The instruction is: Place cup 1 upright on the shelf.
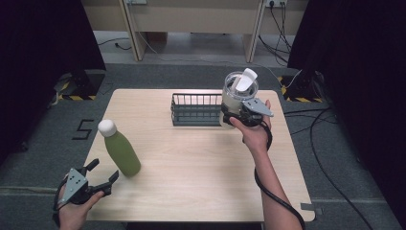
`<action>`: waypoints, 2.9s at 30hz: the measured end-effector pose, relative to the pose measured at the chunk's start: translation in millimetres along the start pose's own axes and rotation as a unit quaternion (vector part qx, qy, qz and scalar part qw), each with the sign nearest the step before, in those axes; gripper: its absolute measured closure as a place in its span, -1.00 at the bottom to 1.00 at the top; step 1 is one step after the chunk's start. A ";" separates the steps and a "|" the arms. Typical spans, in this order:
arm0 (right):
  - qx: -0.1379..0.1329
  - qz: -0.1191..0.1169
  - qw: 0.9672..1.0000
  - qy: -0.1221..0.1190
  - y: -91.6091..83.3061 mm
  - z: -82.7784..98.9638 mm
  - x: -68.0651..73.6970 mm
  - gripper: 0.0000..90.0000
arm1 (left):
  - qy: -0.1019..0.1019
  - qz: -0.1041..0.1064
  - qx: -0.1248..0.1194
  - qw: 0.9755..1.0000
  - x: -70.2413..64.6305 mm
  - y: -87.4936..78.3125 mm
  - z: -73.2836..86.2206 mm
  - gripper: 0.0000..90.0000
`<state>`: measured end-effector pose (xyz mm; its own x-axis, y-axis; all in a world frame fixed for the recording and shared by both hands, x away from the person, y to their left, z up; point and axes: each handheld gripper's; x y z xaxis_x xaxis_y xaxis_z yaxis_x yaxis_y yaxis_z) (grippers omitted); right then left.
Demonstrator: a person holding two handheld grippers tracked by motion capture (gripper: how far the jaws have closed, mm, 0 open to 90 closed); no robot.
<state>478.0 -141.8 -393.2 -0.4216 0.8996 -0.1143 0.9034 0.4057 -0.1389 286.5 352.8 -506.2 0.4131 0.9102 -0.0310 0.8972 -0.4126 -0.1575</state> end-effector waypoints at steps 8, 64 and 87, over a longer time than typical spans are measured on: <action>-0.003 0.000 1.000 0.003 8.0 -8.0 0.5 -0.77 | -0.002 0.000 -0.001 1.000 0.4 -0.1 0.2 -0.69; 0.004 0.003 1.000 0.001 61.1 -41.5 2.2 -0.77 | -0.006 -0.003 -0.004 1.000 0.9 0.4 -0.3 -0.68; 0.011 0.006 1.000 0.004 82.8 -49.7 -1.2 -0.77 | -0.008 -0.004 -0.004 1.000 1.4 0.4 -0.1 -0.68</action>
<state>557.2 -101.3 -355.7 -0.4097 0.9059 -0.1077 0.9064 0.3909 -0.1600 287.4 353.9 -506.2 0.4041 0.9136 -0.0448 0.9016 -0.4060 -0.1489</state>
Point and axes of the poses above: each handheld gripper's, and its own axes: y roughly forward along the jaws, z roughly out of its underside, x roughly to its left, and after that the axes turned 6 degrees about -y, right-handed
